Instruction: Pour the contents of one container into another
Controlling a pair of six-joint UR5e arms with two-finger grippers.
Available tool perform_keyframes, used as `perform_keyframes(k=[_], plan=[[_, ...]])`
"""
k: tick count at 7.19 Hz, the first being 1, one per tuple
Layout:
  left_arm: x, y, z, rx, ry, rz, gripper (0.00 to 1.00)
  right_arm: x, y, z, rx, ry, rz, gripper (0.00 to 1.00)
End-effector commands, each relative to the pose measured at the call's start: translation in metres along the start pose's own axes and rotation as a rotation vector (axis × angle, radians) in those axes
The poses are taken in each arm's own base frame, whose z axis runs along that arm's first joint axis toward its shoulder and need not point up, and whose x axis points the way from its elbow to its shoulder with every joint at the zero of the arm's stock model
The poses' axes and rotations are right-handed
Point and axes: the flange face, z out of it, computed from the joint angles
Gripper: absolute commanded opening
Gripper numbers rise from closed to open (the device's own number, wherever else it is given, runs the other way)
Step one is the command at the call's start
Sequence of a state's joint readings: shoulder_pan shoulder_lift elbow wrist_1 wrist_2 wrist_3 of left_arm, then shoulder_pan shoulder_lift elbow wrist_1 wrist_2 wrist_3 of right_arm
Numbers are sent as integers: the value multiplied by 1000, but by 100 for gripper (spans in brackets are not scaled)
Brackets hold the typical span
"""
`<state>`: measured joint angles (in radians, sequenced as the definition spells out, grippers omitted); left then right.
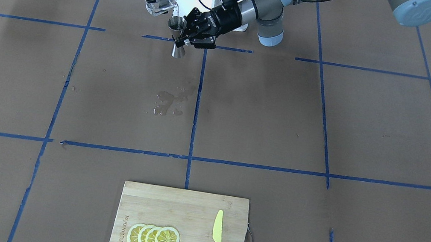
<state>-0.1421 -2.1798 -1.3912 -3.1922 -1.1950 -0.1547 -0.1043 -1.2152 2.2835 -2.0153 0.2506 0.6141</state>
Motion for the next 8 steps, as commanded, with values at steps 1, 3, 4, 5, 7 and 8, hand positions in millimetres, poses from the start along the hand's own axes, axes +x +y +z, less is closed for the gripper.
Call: perform_keyframes(k=[1, 3, 4, 5, 7, 8], plan=[[-1, 0, 0, 1, -3, 1, 0, 8, -3, -3, 2, -9, 23, 0], [-2, -1, 0, 3, -4, 1, 0, 12, -16, -7, -2, -39, 105, 0], [-2, -3, 0, 6, -4, 0, 0, 14, -17, -7, -8, -47, 198, 0], [-3, -5, 0, 9, -5, -1, 0, 26, -22, -11, -12, -68, 237, 0], [-10, -10, -2, 21, -14, -3, 0, 41, -36, -16, -7, -77, 430, 0], [-15, -17, -5, 34, -36, -8, 0, 45, -36, -12, -12, -68, 548, 0]])
